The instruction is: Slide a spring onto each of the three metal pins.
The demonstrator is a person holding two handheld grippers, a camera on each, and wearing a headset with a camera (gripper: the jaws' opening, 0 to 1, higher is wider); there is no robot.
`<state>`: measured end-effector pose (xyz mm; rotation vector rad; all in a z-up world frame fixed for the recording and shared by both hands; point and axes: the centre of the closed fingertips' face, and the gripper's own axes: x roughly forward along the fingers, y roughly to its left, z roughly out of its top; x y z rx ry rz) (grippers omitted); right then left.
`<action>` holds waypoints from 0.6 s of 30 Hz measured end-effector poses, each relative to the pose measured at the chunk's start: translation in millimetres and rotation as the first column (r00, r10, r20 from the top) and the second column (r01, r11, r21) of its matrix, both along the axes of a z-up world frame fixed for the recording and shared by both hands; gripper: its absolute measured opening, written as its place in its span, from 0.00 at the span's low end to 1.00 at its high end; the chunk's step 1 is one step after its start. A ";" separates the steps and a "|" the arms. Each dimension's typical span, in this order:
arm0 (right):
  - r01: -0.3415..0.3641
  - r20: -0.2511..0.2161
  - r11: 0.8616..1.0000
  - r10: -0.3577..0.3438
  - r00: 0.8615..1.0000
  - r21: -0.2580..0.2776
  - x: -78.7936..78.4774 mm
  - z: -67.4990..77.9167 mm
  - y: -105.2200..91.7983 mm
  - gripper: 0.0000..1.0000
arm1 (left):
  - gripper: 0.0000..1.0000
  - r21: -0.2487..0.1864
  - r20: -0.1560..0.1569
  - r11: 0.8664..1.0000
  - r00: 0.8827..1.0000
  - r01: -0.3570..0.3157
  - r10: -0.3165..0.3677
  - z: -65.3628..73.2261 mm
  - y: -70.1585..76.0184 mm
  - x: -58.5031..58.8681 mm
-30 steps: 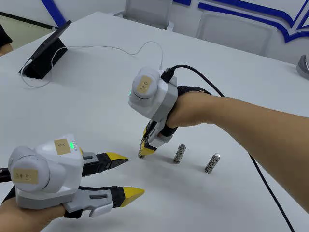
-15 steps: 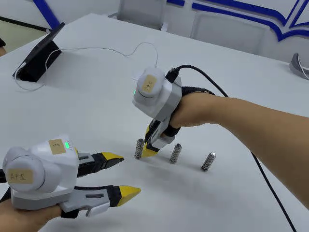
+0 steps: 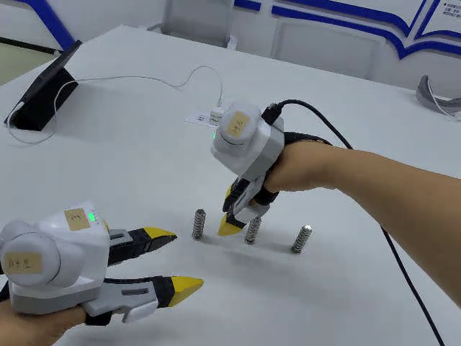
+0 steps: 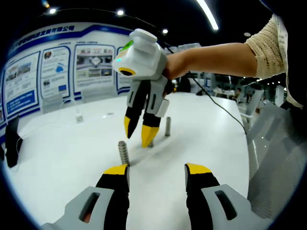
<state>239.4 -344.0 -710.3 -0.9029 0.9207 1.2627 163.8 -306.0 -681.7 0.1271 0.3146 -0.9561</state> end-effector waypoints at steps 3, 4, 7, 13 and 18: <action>0.024 0.005 1.000 -0.024 1.000 0.009 0.7 1.4 -8.3 0.31 | 0.47 0.002 -0.001 1.000 1.000 0.001 -0.001 1.1 -1.1 0.4; 0.035 0.006 0.999 -0.035 0.999 0.014 0.5 2.2 -11.8 0.31 | 0.47 0.001 -0.001 1.000 1.000 0.002 -0.002 0.9 -1.4 0.8; 0.059 0.007 0.998 -0.060 0.998 0.033 0.0 4.4 -18.5 0.33 | 0.48 0.005 -0.004 1.000 1.000 0.004 -0.004 0.1 -2.9 1.5; 0.113 0.014 0.991 -0.114 0.993 0.065 1.4 7.9 -34.4 0.37 | 0.49 0.005 -0.009 1.000 1.000 0.008 -0.008 0.7 -6.1 2.7; 0.166 0.009 0.982 -0.167 0.986 0.093 2.7 6.9 -50.3 0.40 | 0.50 0.004 -0.012 1.000 1.000 0.011 -0.011 1.2 -8.3 1.2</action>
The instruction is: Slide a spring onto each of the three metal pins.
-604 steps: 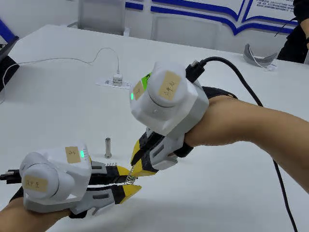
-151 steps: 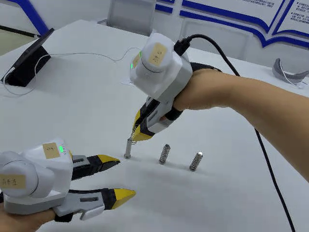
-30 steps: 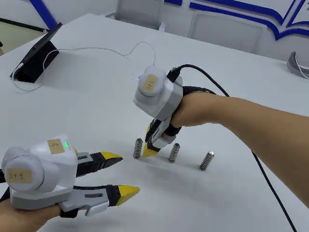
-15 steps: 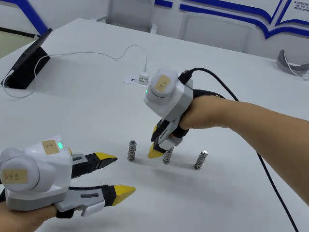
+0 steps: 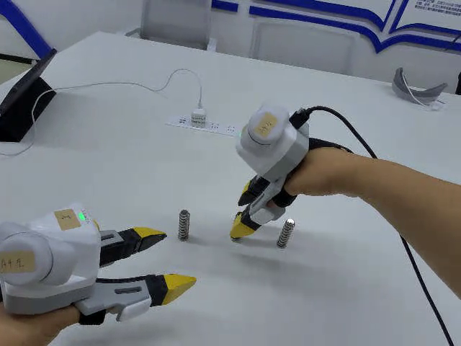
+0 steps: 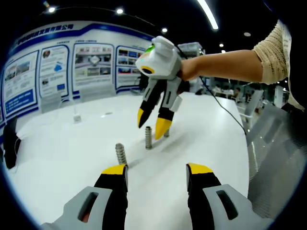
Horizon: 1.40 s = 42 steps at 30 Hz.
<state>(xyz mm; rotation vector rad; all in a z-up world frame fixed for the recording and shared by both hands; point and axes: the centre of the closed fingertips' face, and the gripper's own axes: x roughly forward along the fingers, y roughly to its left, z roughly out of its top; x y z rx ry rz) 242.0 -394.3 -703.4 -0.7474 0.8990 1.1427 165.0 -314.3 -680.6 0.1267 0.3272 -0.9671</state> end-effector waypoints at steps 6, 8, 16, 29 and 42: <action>0.059 0.002 0.998 -0.059 0.998 0.032 1.0 -0.9 -17.7 0.43 | 0.51 -0.002 -0.010 1.000 1.000 0.000 0.000 -0.8 -1.7 -0.1; 0.076 0.005 0.996 -0.076 0.997 0.041 1.0 -0.3 -23.3 0.43 | 0.52 0.000 -0.010 1.000 1.000 0.002 -0.002 -0.7 -2.1 0.6; 0.131 0.021 0.988 -0.133 0.991 0.078 0.6 1.9 -44.4 0.46 | 0.55 0.003 -0.018 1.000 1.000 -0.004 0.005 -1.5 -1.8 2.3; 0.203 0.050 0.970 -0.211 0.976 0.138 -17.5 6.3 -73.5 0.48 | 0.59 0.021 -0.036 1.000 0.999 0.001 0.000 -5.1 -2.1 1.6; 0.270 0.060 0.938 -0.289 0.955 0.217 -42.0 6.1 -89.6 0.51 | 0.63 0.029 -0.044 1.000 0.999 -0.007 0.008 -6.4 2.2 2.1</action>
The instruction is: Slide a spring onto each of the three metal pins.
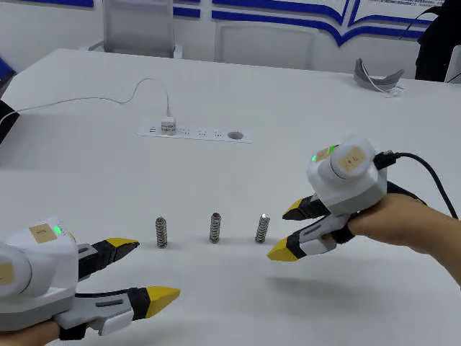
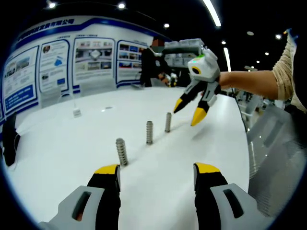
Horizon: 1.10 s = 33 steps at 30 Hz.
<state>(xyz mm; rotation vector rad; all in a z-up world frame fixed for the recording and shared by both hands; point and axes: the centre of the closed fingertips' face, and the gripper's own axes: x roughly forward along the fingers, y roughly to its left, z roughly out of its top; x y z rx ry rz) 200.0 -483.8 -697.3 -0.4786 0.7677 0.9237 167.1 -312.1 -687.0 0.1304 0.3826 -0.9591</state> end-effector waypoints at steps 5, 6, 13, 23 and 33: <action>0.020 0.019 0.999 -0.021 1.000 0.032 -11.3 1.4 -0.5 0.52 | 0.63 0.000 -0.002 1.000 1.000 -0.004 0.004 -0.5 2.0 -1.7; 0.023 0.025 0.999 -0.024 0.999 0.036 -13.3 1.6 -0.6 0.53 | 0.63 0.000 -0.003 1.000 1.000 -0.005 0.005 -0.7 2.6 -1.6; 0.044 0.049 0.997 -0.048 0.998 0.070 -21.7 3.6 1.0 0.54 | 0.64 -0.003 -0.003 1.000 1.000 -0.005 0.005 -0.2 3.1 -2.2; 0.073 0.081 0.989 -0.084 0.993 0.132 -29.6 8.7 7.6 0.56 | 0.65 -0.010 -0.003 1.000 1.000 -0.013 0.013 0.6 6.3 -3.9; 0.093 0.102 0.982 -0.111 0.989 0.167 -36.5 10.9 5.5 0.57 | 0.65 -0.014 -0.003 1.000 1.000 -0.025 0.025 0.5 10.6 -5.7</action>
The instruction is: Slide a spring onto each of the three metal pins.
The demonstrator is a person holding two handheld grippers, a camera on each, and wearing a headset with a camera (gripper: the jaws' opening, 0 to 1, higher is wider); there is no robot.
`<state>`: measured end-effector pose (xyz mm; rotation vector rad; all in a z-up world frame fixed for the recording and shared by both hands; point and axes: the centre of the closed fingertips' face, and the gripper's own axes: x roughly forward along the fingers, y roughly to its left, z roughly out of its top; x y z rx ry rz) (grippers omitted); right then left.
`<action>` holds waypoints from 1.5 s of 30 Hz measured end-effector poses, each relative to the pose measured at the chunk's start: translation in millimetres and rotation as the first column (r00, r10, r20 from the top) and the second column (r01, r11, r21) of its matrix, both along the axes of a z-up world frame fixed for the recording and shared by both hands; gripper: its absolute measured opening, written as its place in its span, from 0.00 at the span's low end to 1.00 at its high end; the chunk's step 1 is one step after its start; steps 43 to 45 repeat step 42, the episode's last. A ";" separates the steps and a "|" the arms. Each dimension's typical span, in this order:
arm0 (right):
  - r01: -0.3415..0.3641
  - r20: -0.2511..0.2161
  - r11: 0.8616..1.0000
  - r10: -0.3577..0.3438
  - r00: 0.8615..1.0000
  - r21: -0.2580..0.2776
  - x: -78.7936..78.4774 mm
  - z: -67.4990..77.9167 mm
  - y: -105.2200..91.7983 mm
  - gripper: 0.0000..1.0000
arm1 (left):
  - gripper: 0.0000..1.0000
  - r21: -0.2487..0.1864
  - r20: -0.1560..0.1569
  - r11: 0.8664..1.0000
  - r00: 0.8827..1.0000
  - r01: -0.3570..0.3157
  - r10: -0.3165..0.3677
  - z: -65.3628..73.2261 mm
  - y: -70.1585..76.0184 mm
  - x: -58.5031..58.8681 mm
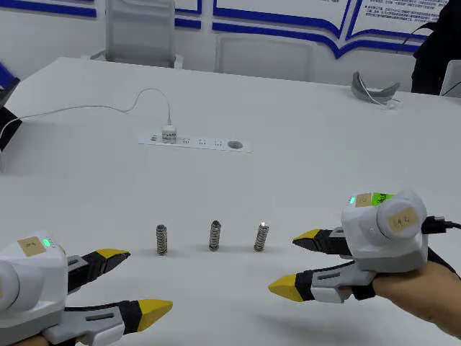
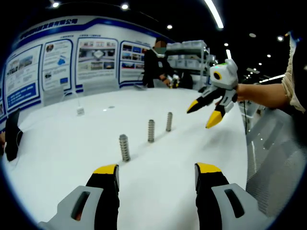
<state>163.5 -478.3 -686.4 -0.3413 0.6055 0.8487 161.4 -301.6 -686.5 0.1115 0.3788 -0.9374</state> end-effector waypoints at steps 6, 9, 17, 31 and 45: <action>-0.001 0.009 1.000 0.001 1.000 0.011 1.4 0.7 2.8 0.57 | 0.65 0.002 -0.002 1.000 1.000 -0.006 0.006 -1.5 1.0 -1.4; -0.005 0.010 1.000 0.005 1.000 0.015 0.6 0.1 4.4 0.57 | 0.65 -0.001 -0.004 1.000 1.000 -0.012 0.012 -1.8 2.0 -1.6; -0.004 0.014 1.000 0.004 1.000 0.020 0.2 0.3 3.7 0.57 | 0.65 -0.003 -0.007 1.000 1.000 -0.021 0.021 -2.4 4.6 -2.4; -0.003 0.021 1.000 0.003 1.000 0.020 0.6 0.9 3.1 0.58 | 0.65 -0.004 -0.008 1.000 1.000 -0.021 0.021 -0.9 2.4 -2.8; -0.004 0.024 1.000 0.004 1.000 0.019 0.4 1.1 3.5 0.58 | 0.65 -0.006 -0.010 1.000 1.000 -0.021 0.021 -0.8 1.6 -2.4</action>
